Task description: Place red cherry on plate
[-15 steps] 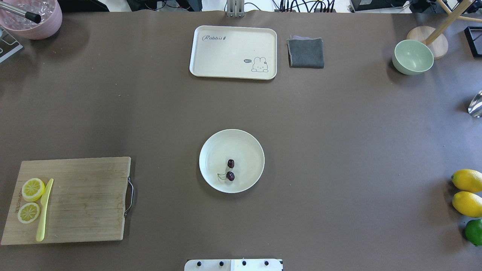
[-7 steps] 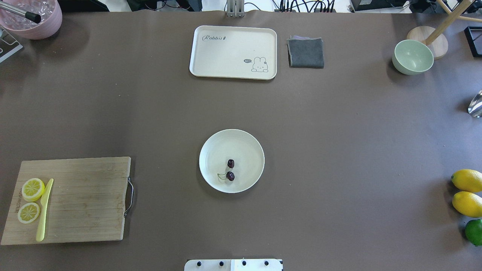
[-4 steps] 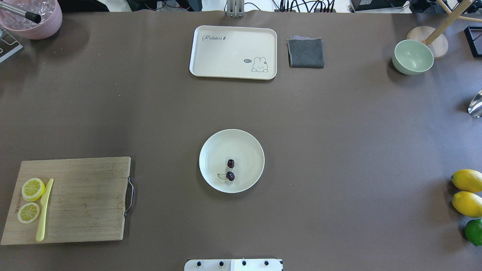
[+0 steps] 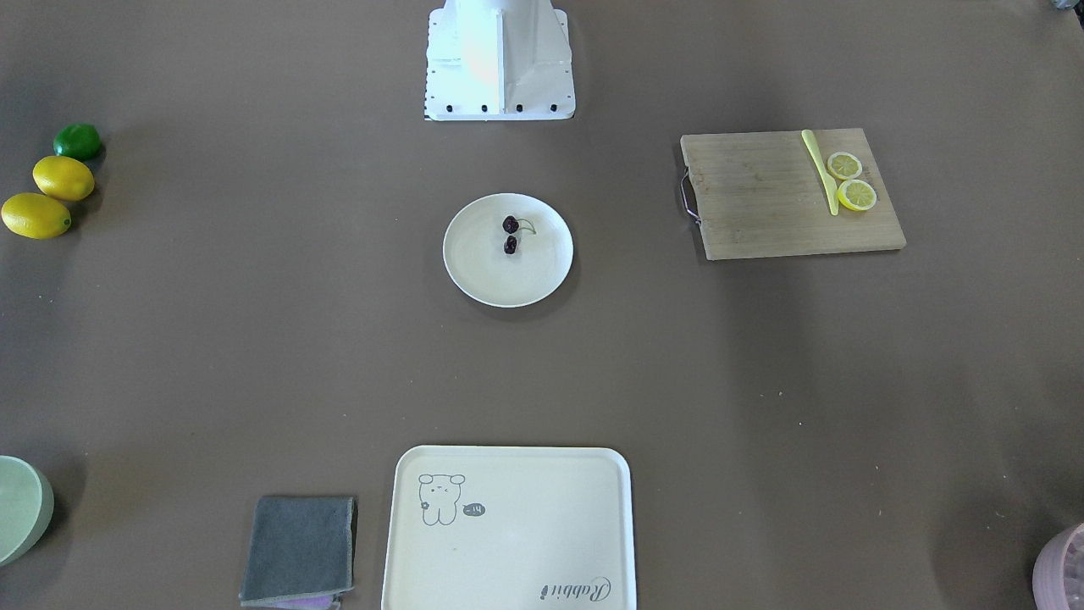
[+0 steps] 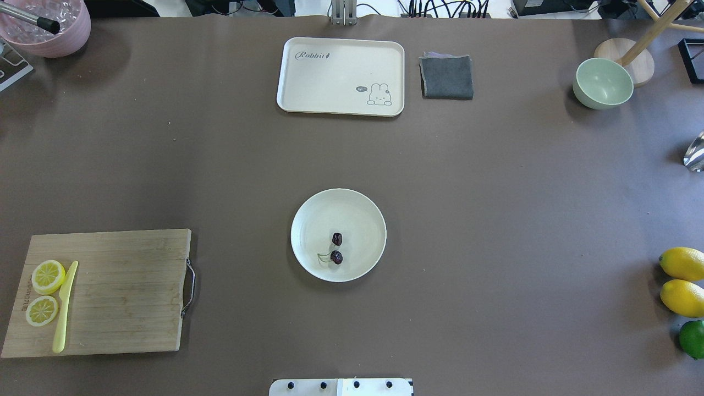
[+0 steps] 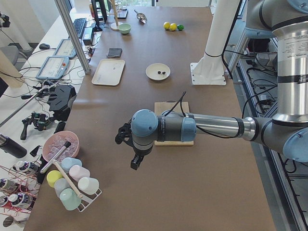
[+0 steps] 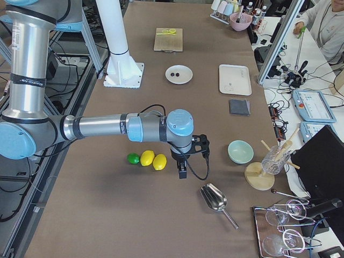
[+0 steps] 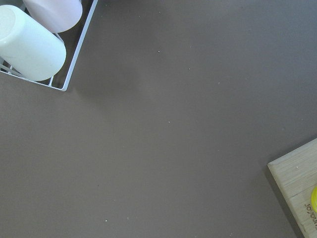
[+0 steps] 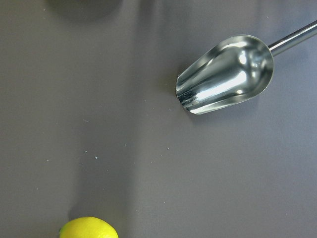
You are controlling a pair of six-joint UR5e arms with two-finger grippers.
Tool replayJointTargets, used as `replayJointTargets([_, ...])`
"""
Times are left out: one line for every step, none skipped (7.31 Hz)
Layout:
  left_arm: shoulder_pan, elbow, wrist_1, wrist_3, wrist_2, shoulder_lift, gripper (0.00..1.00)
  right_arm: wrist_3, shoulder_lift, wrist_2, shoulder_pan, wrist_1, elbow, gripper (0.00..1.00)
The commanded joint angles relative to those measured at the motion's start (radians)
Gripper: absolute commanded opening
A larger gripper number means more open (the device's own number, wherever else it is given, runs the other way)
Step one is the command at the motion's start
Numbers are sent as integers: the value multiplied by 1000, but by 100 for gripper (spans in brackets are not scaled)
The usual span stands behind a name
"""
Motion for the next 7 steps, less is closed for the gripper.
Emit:
replayJointTargets([0,-4,1,0,0,4,98,2,1,1,-2,0,-2,100])
replayJointTargets([0,-6,1,0,0,4,98,2,0,1,-2,0,-2,100])
replayJointTargets([0,-6,-1,0,0,10,98,3,0,1,-5,0,-4,100])
replayJointTargets([0,-6,-1,0,0,16,98,3,0,0,-5,0,-5,100])
replayJointTargets([0,-4,-1,0,0,18,98,3,0,0,-5,0,-6,100])
replayJointTargets([0,-6,1,0,0,18,98,3,0,0,-5,0,-6,100])
replayJointTargets([0,-6,1,0,0,18,98,3,-2,1,-5,0,-6,100])
